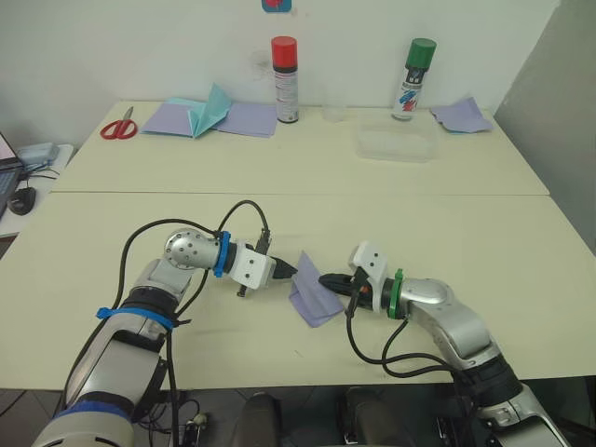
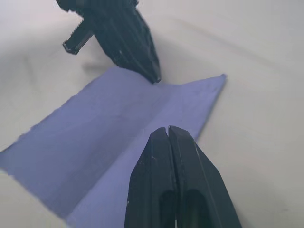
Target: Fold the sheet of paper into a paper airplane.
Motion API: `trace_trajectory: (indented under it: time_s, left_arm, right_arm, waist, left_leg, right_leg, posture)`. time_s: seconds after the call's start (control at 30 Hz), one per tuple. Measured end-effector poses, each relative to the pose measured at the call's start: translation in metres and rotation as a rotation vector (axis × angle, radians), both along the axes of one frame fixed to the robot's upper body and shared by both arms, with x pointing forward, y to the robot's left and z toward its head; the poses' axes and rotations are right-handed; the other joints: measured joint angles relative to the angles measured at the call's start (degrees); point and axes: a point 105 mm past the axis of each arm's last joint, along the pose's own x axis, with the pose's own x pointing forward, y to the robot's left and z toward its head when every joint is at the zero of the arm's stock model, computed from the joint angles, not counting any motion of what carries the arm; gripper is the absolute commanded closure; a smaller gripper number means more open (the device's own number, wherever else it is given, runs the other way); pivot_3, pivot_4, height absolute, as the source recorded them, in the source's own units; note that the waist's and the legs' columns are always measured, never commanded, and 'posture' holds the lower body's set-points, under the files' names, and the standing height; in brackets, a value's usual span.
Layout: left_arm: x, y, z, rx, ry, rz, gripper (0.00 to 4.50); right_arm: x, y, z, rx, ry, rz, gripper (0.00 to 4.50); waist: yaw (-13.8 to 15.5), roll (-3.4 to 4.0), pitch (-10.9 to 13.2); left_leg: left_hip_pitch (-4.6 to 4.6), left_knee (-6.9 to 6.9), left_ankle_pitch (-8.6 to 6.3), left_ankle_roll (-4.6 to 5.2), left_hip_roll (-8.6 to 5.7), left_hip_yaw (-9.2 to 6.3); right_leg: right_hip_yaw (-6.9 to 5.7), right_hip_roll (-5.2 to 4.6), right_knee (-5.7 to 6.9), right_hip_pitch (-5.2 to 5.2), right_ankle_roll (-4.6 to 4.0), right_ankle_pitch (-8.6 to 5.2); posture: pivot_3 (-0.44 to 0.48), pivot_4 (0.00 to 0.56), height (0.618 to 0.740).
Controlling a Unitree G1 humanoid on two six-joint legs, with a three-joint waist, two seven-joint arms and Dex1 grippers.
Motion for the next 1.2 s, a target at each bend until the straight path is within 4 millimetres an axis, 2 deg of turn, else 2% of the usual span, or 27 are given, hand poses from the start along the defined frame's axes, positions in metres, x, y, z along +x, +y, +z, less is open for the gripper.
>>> trace_trajectory:
  time_s: [0.13, 0.37, 0.57, 0.73, 0.9, 1.0, 1.2]
  left_arm:
    - [-0.010, 0.005, 0.000, 0.025, 0.080, 0.086, 4.47]
    - [-0.037, 0.006, 0.004, 0.127, 0.200, 0.237, 4.47]
    - [-0.038, -0.010, 0.013, 0.078, 0.210, 0.417, 4.47]
    - [-0.037, -0.010, 0.003, 0.021, 0.285, 0.583, 4.47]
    - [-0.038, -0.011, 0.003, 0.013, 0.289, 0.637, 4.47]
    - [-0.037, -0.013, 0.003, 0.016, 0.262, 0.622, 4.50]
    - [-0.037, -0.015, 0.002, 0.018, 0.242, 0.602, 4.50]
  right_arm:
    - [0.003, -0.006, 0.015, 0.021, -0.061, -0.011, 4.50]
    - [-0.005, -0.013, 0.025, 0.020, -0.112, 0.037, 4.50]
    - [-0.009, -0.020, 0.025, -0.017, -0.137, 0.074, 4.50]
    - [-0.011, -0.021, 0.023, -0.016, -0.132, 0.076, 4.50]
    - [-0.011, -0.020, 0.025, -0.010, -0.147, 0.081, 4.50]
    - [-0.013, -0.024, 0.027, -0.028, -0.177, 0.104, 3.83]
    - [-0.023, -0.037, 0.026, -0.075, -0.223, 0.168, 1.66]
  waist:
    - [-0.03, 0.01, 0.00]
    - [0.01, 0.02, 0.01]
    - [0.08, 0.03, 0.01]
    - [0.02, 0.03, 0.01]
    - [0.06, 0.03, 0.01]
    - [0.13, 0.03, 0.01]
    - [0.18, 0.03, 0.01]
  left_leg:
    - [0.00, -0.01, 0.00, 0.00, 0.01, 0.00]
    - [0.02, 0.00, 0.00, 0.00, 0.02, -0.06]
    - [0.05, 0.05, 0.00, 0.00, -0.02, -0.04]
    - [0.04, 0.03, 0.00, 0.00, 0.02, -0.11]
    - [0.04, 0.04, 0.00, 0.00, -0.01, -0.14]
    - [0.04, 0.05, 0.00, 0.00, -0.05, -0.10]
    - [0.04, 0.04, 0.00, 0.00, -0.06, -0.11]
  right_leg:
    - [0.02, -0.01, 0.00, 0.00, -0.01, 0.00]
    - [0.07, -0.02, 0.00, 0.02, -0.02, -0.02]
    - [0.07, -0.02, 0.00, 0.06, 0.02, 0.00]
    - [0.13, 0.01, 0.00, 0.04, 0.01, 0.00]
    - [0.15, 0.00, 0.01, 0.06, 0.00, -0.01]
    - [0.16, -0.05, -0.01, 0.07, 0.00, -0.01]
    - [0.16, -0.06, -0.02, 0.08, 0.00, -0.01]
  posture:
    - [0.000, 0.150, 0.740]
    - [0.000, 0.150, 0.740]
    - [0.000, 0.150, 0.740]
    - [0.000, 0.150, 0.740]
    - [0.000, 0.150, 0.740]
    - [0.000, 0.150, 0.740]
    - [0.000, 0.150, 0.740]
